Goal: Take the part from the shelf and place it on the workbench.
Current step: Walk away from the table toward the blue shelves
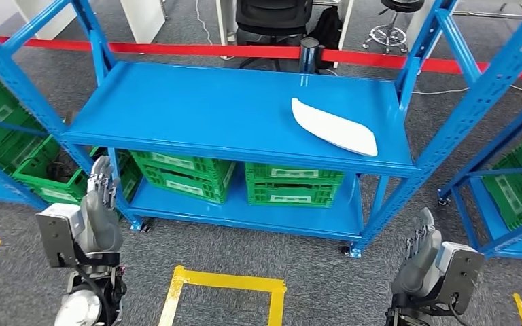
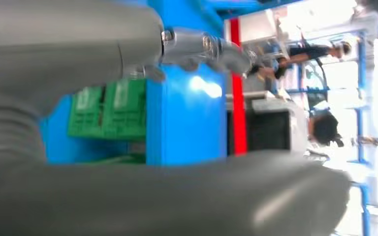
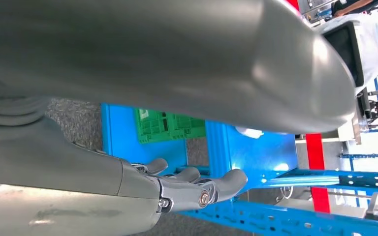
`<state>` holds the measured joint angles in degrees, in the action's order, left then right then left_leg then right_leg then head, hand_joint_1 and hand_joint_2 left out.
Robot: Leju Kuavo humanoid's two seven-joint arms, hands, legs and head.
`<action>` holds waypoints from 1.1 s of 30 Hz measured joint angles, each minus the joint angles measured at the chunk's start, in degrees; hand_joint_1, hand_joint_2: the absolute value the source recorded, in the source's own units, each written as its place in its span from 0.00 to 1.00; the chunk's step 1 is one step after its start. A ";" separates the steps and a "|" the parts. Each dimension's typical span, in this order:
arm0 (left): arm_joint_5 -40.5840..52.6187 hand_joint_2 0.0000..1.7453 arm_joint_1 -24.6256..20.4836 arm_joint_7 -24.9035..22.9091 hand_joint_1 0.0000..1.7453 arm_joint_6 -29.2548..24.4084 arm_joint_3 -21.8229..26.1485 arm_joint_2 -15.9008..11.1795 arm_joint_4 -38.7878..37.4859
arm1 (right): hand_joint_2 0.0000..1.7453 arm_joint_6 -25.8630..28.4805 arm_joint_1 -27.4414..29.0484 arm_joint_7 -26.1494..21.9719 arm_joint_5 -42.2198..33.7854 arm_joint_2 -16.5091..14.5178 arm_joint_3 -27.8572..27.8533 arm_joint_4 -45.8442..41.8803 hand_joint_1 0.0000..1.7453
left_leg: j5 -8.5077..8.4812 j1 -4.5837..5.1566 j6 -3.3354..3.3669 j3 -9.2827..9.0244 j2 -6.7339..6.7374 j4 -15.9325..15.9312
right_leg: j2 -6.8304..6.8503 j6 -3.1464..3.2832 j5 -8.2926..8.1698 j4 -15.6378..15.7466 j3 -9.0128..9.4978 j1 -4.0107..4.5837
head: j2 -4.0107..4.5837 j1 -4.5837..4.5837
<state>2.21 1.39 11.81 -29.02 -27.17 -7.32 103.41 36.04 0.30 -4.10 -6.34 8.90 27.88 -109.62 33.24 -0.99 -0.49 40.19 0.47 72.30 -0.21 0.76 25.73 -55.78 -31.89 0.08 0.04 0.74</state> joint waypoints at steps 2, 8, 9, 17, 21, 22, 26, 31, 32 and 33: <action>1.64 1.00 0.05 1.17 0.00 -1.12 0.00 -0.03 0.02 | 0.25 -0.31 -0.41 -0.10 0.12 -0.11 0.28 0.62 0.00 | -2.29 -0.06 -0.05 0.53 -0.07 -0.78 | -0.52 -0.08 0.38 -0.37 0.10 -0.03 | 0.00 -0.37; -4.01 1.00 0.11 10.04 0.00 -4.67 0.64 1.55 0.69 | 1.00 -3.27 -3.48 1.42 6.44 -0.57 2.98 3.01 0.00 | -7.06 0.07 0.54 -5.50 -0.75 -13.66 | -1.56 -1.81 1.67 -2.13 -0.55 -0.03 | 0.00 -1.00; -4.50 1.00 0.08 10.67 0.00 -4.52 0.86 1.88 0.95 | 1.00 -4.03 -4.26 2.12 8.53 -0.57 3.74 3.46 0.00 | -7.17 0.01 0.86 -5.48 -0.74 -13.64 | -1.58 -2.07 1.70 -2.20 -0.65 -0.11 | 0.00 -0.92; -5.01 1.00 -1.37 10.33 0.00 -2.31 0.47 3.81 1.82 | 1.00 -6.03 -7.14 1.70 12.02 -1.77 6.54 5.29 0.00 | -7.01 0.03 2.18 -5.93 -0.64 -13.88 | -0.39 -3.30 6.31 -17.33 -9.41 -0.66 | 0.00 1.13; -6.08 1.00 -2.34 9.47 0.00 -0.13 -0.42 4.15 1.79 | 1.00 -6.23 -8.28 0.98 10.49 -2.59 7.65 5.46 0.00 | -6.81 0.34 1.89 -6.02 -0.61 -13.81 | 0.10 -1.69 0.33 -4.36 -3.91 0.01 | 0.00 1.64; -6.38 1.00 -2.61 8.87 0.00 1.01 -0.74 4.19 1.72 | 1.00 -5.95 -8.53 0.61 9.80 -2.85 7.89 5.56 0.00 | -6.80 0.33 1.64 -5.96 -0.59 -13.83 | 0.24 -1.38 0.27 -2.94 -3.14 0.24 | 0.00 1.66; -7.47 1.00 -3.27 7.35 0.00 4.58 -2.37 4.29 1.15 | 1.00 -4.71 -8.78 -0.72 7.93 -3.57 8.23 5.85 0.00 | -6.50 0.16 0.40 -5.60 -0.42 -13.56 | 0.03 -0.63 -0.14 -1.60 -2.06 0.21 | 0.00 1.56; -6.43 1.00 -3.57 7.01 0.00 4.59 -3.58 4.30 0.57 | 1.00 -3.57 -8.56 -0.77 8.72 -4.00 8.88 5.82 0.00 | -0.43 0.03 -0.28 1.47 -0.47 0.51 | -0.20 0.03 -0.37 -0.87 -1.37 -0.02 | 0.00 -0.06; -5.65 1.00 -3.54 6.72 0.00 4.31 -3.79 4.30 0.43 | 0.75 -3.10 -8.41 -0.50 9.49 -4.01 8.99 5.74 0.00 | -0.64 0.01 -0.33 2.18 -0.46 1.59 | -0.28 0.05 -0.30 -0.93 -1.36 0.00 | 0.00 -0.21; -4.74 1.00 -3.54 6.32 0.00 4.06 -4.00 4.30 0.32 | 0.50 -2.67 -8.32 -0.08 10.37 -4.06 9.08 5.59 0.00 | -1.82 -0.01 -0.33 1.78 -0.46 0.42 | -0.39 0.01 -0.21 -1.06 -1.35 0.00 | 0.00 -0.37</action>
<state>-2.53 -2.15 18.13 -24.97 -31.17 -3.02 103.72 33.37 -8.02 -4.18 4.02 4.84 36.96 -104.03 31.42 -1.00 -0.81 41.97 0.01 72.73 -0.60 0.76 25.53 -56.83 -33.23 0.08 0.04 0.37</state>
